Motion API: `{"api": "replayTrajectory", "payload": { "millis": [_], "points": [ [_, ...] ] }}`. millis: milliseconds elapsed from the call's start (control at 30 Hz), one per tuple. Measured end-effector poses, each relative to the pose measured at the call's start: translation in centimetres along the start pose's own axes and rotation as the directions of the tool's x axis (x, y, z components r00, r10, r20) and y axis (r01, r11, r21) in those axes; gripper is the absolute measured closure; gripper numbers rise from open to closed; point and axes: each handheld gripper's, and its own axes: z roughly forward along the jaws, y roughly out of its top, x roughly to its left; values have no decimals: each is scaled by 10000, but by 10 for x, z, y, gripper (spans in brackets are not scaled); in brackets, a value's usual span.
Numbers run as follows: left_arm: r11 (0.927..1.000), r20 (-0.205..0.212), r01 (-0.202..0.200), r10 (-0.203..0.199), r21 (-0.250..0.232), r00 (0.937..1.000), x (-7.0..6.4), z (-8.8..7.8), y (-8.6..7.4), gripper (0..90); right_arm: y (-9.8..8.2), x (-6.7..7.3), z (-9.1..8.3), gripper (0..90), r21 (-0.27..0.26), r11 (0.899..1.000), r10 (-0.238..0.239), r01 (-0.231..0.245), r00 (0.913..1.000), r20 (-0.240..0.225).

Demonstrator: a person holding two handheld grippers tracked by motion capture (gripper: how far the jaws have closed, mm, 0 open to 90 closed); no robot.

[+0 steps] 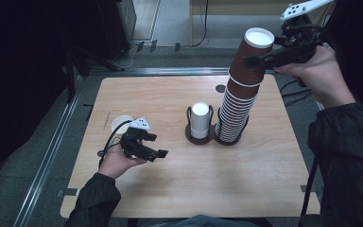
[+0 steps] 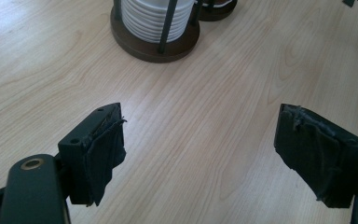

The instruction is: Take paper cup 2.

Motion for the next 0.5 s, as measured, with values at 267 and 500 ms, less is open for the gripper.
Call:
{"api": "replayTrajectory", "payload": {
  "millis": [267, 500],
  "points": [
    [9999, 79, 41, -40, -101, 10000, 0, -1, 0, 162, 21, 9, -17, 200, -229, 9992, -339, 342, 9993, 144],
    [9999, 50, 78, -78, -148, 10000, 1, -1, 0, 162, 35, 20, -37, 201, -438, 9978, -489, 500, 9984, 271]
  ]
}}
